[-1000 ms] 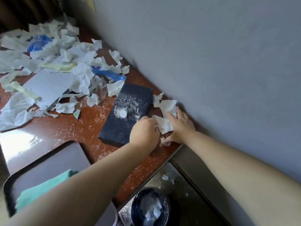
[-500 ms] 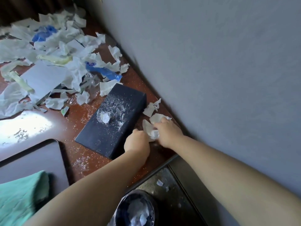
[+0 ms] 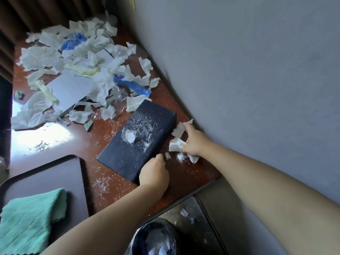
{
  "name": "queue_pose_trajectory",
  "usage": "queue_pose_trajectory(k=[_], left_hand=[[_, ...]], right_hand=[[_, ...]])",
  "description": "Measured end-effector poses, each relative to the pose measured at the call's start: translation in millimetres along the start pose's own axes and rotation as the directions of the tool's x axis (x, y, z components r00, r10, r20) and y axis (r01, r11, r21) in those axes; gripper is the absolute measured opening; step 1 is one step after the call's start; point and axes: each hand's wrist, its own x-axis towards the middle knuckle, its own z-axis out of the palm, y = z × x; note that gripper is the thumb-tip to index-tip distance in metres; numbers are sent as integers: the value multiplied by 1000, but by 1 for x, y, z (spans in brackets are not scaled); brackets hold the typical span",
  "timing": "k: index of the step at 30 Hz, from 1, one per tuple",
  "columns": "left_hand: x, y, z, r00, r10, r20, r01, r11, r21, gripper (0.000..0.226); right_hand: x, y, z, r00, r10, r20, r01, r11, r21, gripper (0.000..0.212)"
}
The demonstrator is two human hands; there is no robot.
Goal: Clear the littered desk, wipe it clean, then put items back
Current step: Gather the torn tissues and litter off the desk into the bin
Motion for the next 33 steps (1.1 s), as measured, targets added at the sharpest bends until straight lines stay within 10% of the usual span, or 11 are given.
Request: queue_pose_trajectory(k=[4,8,15,22,33], left_hand=[[0,0,5,997,-38,74,36,999,30,41],[4,-1,6,995,-62,76,61,998,19,9],[2,-8,11,1000,-15,15,15,999,-39,19],[-20,-19,20,1000,-4,-10,4,1000,-10,10],[-51,-51,16,995,-8,-100,12,999,47,22]], right_hand=[[27,-10,0,998,59,-19,-59,997,-41,70],[34,-11,9,989,144,-21,-145,979,-145,47],[0,4,23,978,-21,-209,-11,988,-152,8],[-24,-14,56,963,-252,-98,223,944,-242,20],[-45,-19,69,966,-11,-259,19,999,31,31]])
